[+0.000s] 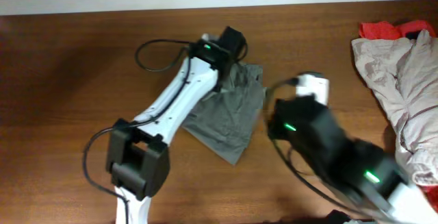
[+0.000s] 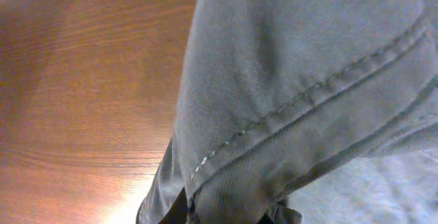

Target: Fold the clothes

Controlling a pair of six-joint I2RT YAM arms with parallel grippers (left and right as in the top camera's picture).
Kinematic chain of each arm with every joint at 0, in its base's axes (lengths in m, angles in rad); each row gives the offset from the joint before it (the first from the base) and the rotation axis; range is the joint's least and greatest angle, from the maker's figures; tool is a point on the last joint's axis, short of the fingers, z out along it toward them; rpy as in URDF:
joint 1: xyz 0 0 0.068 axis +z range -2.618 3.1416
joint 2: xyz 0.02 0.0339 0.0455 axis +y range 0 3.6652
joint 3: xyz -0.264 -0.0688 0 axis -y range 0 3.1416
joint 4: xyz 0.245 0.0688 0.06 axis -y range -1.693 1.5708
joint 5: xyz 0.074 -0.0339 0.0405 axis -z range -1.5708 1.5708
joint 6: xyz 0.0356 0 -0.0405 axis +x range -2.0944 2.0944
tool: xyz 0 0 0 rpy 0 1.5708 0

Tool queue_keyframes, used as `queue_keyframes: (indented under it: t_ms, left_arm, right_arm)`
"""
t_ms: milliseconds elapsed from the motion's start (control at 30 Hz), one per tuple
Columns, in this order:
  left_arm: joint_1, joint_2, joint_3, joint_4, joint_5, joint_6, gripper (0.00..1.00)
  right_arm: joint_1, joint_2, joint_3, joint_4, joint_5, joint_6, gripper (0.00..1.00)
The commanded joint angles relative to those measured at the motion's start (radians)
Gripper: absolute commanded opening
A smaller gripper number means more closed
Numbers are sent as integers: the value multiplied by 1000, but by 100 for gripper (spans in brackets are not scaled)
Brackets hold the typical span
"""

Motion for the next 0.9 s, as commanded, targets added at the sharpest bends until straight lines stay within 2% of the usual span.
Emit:
queue_keyframes:
  t_ms: [0,300,633,867]
  left_arm:
    - [-55,74,-13,-10,-87,-50,1]
    - [-163,100,-13,-61,-241,-111,1]
    - [-292,138,-13,-55,-246,-146,1]
    - [-378,277,-13,-126,-332,-145,1]
  right_arm:
    - [0,-163,-6,-3,56,-26,9]
    - [0,-362,-6,-8,111,-63,10]
    - [0,-367,-6,-23,110,-63,11]
    - [0,-367,-6,-31,110,-63,12]
